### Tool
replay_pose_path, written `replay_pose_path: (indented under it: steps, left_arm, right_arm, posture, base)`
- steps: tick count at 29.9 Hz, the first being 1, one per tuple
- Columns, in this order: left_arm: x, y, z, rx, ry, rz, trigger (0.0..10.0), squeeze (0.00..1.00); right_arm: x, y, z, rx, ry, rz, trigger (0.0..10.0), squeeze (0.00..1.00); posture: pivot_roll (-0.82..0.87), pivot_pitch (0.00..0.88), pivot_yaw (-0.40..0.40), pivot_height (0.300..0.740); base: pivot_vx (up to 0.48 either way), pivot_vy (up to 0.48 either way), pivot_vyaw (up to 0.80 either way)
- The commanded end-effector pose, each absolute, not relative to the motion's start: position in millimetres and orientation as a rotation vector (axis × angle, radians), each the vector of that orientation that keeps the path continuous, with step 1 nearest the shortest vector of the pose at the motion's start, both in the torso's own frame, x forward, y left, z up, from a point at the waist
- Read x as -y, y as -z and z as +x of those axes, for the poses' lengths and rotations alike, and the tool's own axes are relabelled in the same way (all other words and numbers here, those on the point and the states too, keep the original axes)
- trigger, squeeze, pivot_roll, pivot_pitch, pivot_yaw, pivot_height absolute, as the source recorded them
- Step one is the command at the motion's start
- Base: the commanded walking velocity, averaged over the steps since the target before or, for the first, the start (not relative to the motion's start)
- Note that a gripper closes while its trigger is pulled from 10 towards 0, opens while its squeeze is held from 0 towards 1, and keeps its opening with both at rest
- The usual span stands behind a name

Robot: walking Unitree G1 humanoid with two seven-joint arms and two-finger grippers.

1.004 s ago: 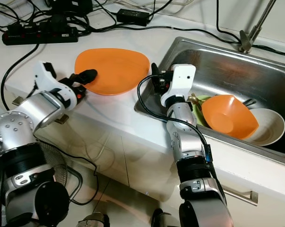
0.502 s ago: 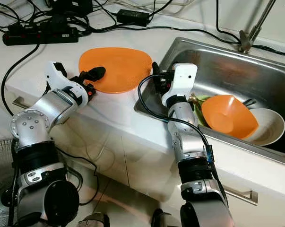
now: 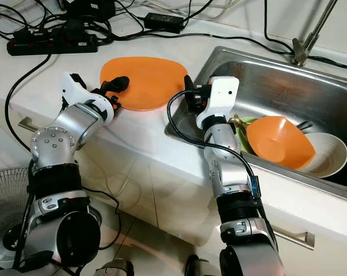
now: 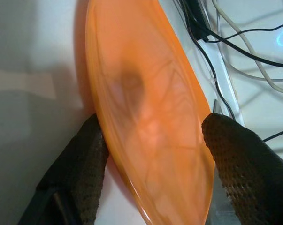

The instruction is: Kitchen organization

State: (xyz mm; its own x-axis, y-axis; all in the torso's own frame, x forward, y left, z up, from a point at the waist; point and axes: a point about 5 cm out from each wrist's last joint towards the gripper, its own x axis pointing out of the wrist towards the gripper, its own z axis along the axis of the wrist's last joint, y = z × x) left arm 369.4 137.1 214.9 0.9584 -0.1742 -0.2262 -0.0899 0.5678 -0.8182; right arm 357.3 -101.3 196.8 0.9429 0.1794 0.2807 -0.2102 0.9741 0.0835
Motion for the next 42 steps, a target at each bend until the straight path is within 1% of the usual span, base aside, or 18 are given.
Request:
replay_pose_path:
  steps: [1,10,24,42]
  left_arm:
    - [-127.5,-198.7,369.6,-0.388,0.043,-0.944,0.0,0.00]
    - [-129.0,-201.0,370.3,-0.379,0.053,-0.944,0.0,0.00]
    - [-132.1,-198.6,367.8,-0.387,0.055,-0.932,0.0,0.00]
    - [-131.9,-199.0,366.9,-0.364,0.057,-0.899,0.0,0.00]
  right_arm:
    - [106.7,-195.5,355.6,0.269,-0.187,0.104,10.0,0.00]
    - [104.7,-196.5,357.0,0.265,-0.192,0.103,10.0,0.00]
    - [108.0,-195.0,357.4,0.260,-0.178,0.099,10.0,0.00]
    - [107.4,-194.1,358.1,0.260,-0.180,0.102,10.0,0.00]
  posture:
    - [0.09,0.108,-0.009,0.740]
    - [0.10,0.108,-0.016,0.740]
    - [0.09,0.111,-0.005,0.740]
    - [0.09,0.091,-0.004,0.740]
  base:
    - [0.000,0.000,0.00]
    - [0.000,0.000,0.00]
    - [0.000,0.000,0.00]
    - [0.000,0.000,0.00]
